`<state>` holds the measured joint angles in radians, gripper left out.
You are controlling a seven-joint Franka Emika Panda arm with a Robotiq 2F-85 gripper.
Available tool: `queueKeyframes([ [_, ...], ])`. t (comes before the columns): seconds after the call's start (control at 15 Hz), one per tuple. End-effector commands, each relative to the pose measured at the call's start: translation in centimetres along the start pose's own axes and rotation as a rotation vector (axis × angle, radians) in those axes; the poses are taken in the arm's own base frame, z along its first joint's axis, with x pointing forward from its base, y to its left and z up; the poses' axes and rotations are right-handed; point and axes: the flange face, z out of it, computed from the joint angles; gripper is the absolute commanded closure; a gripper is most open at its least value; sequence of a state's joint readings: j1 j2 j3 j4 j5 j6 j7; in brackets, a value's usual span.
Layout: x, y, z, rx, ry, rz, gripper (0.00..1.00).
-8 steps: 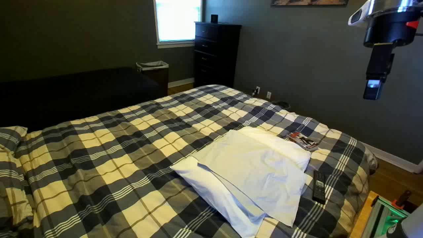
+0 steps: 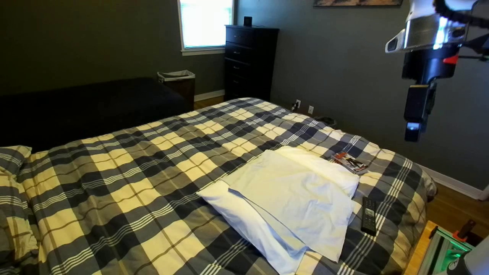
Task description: Partially unfold the sheet
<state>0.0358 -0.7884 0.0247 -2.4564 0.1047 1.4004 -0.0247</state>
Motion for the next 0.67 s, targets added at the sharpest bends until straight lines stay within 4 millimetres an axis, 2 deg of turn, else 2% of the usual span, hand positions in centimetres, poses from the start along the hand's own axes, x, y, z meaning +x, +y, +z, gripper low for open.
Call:
queueKeyframes([
  [0.0, 1.8, -1.6, 6.0, -0.154, 0.002, -0.029, 0.0],
  [0.33, 3.7, -3.8, 15.1, -0.268, 0.091, -0.084, 0.0],
  [0.4, 5.8, -5.2, 13.7, -0.272, 0.105, -0.095, 0.0],
  [0.47, 6.3, -5.6, 15.2, -0.265, 0.119, -0.094, 0.0],
  [0.6, 7.6, -6.8, 16.3, -0.274, 0.157, -0.075, 0.0],
])
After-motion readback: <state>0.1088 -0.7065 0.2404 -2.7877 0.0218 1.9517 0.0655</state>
